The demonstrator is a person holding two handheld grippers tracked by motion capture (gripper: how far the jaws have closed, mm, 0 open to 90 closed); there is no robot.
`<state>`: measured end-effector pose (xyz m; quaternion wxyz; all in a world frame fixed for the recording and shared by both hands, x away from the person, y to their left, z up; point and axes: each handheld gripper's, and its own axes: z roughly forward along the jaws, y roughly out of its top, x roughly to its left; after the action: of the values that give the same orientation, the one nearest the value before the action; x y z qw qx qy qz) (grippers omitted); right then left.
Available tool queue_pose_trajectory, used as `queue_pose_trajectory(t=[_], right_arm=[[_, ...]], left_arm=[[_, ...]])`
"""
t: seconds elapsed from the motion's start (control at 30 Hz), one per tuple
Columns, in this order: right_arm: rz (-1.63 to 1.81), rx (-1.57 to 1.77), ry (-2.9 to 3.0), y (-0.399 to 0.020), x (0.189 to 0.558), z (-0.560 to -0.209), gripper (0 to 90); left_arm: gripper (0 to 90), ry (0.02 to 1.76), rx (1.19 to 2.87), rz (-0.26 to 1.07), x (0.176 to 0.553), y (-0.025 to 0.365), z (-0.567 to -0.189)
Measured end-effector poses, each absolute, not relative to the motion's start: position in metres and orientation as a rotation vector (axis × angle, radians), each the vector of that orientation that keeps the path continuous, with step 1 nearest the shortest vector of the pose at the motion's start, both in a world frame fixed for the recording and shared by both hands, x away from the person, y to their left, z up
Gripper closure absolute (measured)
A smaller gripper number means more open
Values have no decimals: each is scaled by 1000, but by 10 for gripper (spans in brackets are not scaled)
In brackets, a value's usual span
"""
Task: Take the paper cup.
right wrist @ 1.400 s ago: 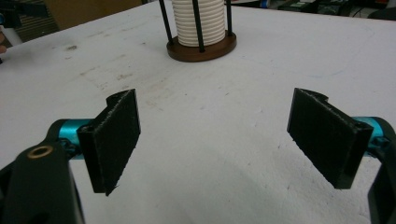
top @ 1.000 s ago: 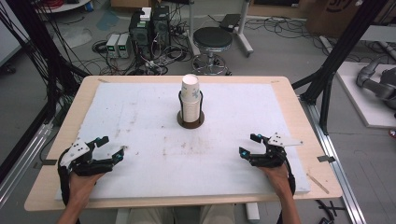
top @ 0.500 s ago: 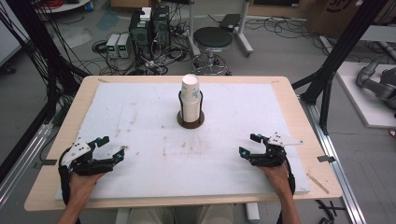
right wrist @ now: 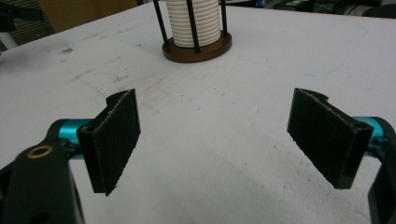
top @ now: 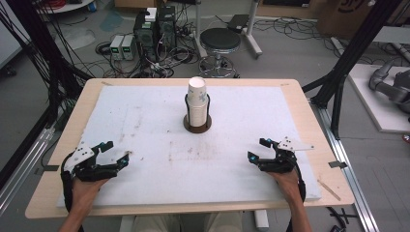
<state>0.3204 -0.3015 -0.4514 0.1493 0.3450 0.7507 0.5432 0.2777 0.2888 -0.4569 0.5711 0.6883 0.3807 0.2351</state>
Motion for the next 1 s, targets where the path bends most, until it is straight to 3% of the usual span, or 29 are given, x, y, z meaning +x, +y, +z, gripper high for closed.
queue_pose_trajectory(t=[0.33, 1.0], right_arm=[[1563, 987, 2143, -302, 322, -439, 174], [1512, 888, 2226, -286, 349, -359, 167]], left_arm=[[141, 897, 1618, 544, 279, 288, -457], [140, 894, 1622, 536, 279, 288, -457]])
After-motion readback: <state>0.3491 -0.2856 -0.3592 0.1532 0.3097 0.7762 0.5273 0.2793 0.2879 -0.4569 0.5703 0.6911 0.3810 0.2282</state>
